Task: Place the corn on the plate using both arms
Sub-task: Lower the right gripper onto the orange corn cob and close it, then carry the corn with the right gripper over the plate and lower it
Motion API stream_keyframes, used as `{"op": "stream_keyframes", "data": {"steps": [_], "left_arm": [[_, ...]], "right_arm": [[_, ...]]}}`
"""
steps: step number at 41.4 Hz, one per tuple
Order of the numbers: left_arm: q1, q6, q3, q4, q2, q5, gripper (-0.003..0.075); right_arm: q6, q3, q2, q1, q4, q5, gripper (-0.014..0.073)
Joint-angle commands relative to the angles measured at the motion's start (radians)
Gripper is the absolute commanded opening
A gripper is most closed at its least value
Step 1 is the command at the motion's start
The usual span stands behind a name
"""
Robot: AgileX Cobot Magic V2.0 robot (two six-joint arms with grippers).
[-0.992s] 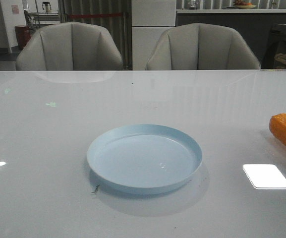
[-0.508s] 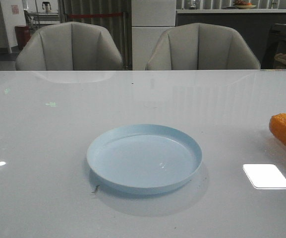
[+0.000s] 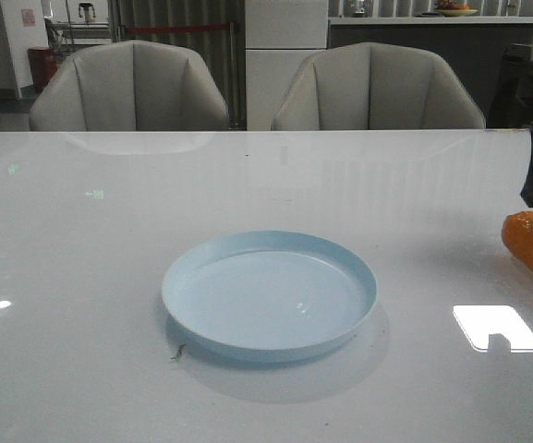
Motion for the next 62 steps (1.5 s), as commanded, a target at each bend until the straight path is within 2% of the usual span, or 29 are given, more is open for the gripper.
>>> {"op": "stream_keyframes", "data": {"steps": [1, 11, 30, 33, 36, 41, 44, 52, 62], "left_arm": [[0.003, 0.002, -0.028, -0.021, -0.002, -0.073, 0.056], [0.003, 0.002, -0.028, -0.021, -0.002, -0.069, 0.056], [0.003, 0.002, -0.028, -0.021, -0.002, -0.069, 0.056], [0.003, 0.002, -0.028, -0.021, -0.002, -0.069, 0.056], [0.003, 0.002, -0.028, -0.021, -0.002, -0.069, 0.056], [0.003, 0.002, -0.028, -0.021, -0.002, -0.069, 0.056], [0.003, 0.002, -0.028, -0.021, -0.002, -0.069, 0.056], [0.003, 0.002, -0.028, -0.021, -0.002, -0.069, 0.056], [0.003, 0.002, -0.028, -0.019, -0.002, -0.069, 0.056]], "right_arm": [[-0.012, -0.104, 0.024, -0.006, -0.016, 0.046, 0.0517], [-0.012, -0.2, 0.139, -0.006, -0.018, 0.107, 0.0517], [-0.012, -0.201, 0.214, -0.006, -0.018, 0.132, 0.0515], [-0.012, -0.201, 0.215, -0.006, -0.018, 0.132, 0.0462], [-0.012, -0.201, 0.215, -0.006, -0.018, 0.132, 0.0337], [-0.012, -0.202, 0.215, -0.005, -0.017, 0.141, 0.0035], [-0.015, -0.214, 0.215, -0.001, -0.005, 0.165, 0.0071], [-0.069, -0.308, 0.215, 0.039, 0.062, 0.256, 0.0055], [-0.095, -0.459, 0.215, 0.173, 0.104, 0.318, 0.0055]]}}
